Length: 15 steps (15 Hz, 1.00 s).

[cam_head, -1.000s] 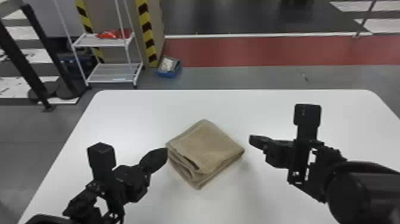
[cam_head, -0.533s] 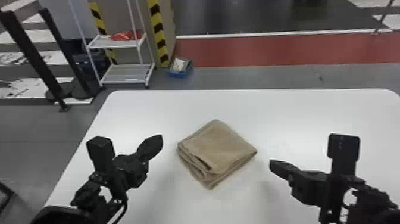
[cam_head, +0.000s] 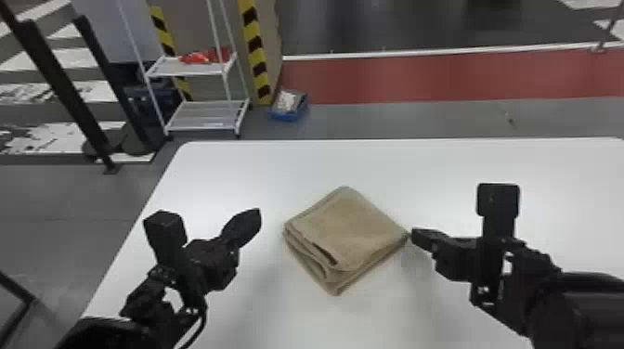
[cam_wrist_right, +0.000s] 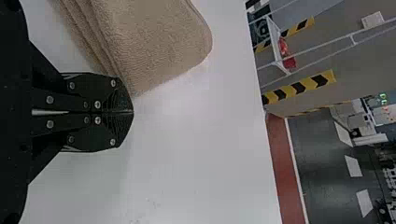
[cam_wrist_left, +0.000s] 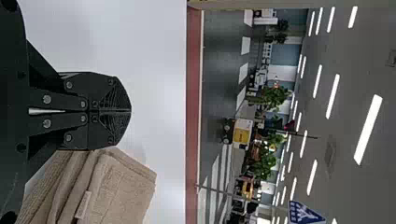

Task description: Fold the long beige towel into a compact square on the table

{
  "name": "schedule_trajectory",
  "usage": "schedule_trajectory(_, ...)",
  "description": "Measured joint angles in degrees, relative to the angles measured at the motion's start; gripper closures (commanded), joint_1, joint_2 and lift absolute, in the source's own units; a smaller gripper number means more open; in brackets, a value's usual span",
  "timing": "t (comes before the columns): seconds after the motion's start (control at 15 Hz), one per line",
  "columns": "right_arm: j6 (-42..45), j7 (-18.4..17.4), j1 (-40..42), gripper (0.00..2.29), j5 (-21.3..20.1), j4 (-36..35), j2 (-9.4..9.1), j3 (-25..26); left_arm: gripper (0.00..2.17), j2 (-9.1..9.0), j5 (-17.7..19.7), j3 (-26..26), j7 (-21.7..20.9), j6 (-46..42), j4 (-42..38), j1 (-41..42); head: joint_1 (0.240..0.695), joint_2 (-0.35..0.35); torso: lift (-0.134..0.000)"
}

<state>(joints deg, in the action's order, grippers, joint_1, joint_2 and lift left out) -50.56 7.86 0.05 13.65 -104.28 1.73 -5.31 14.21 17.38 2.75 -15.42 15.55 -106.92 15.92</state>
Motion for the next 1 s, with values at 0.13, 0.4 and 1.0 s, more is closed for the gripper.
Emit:
schedule_trajectory(0.13,3.38,-0.9,-4.06,2.02,-1.09,5.64,-0.82,-1.88,1.71,0.03,0.08,0.24,-0.22,0.0,0.27,-0.01,0.695,0.148,-0.123)
schedule_trajectory(0.4,6.97,-1.76,-12.18,2.02,-3.16,14.91,-1.71,-4.21,1.71,0.34,0.63,1.17,-0.52,-0.05,0.92,-0.12,0.695,0.164,-0.123)
schedule_trajectory(1.0,2.18,-1.16,9.44,2.02,-3.01,-13.97,1.52,-2.19,1.71,0.55,1.58,1.88,-1.78,-0.74,5.04,-3.29,0.695,0.172,-0.123)
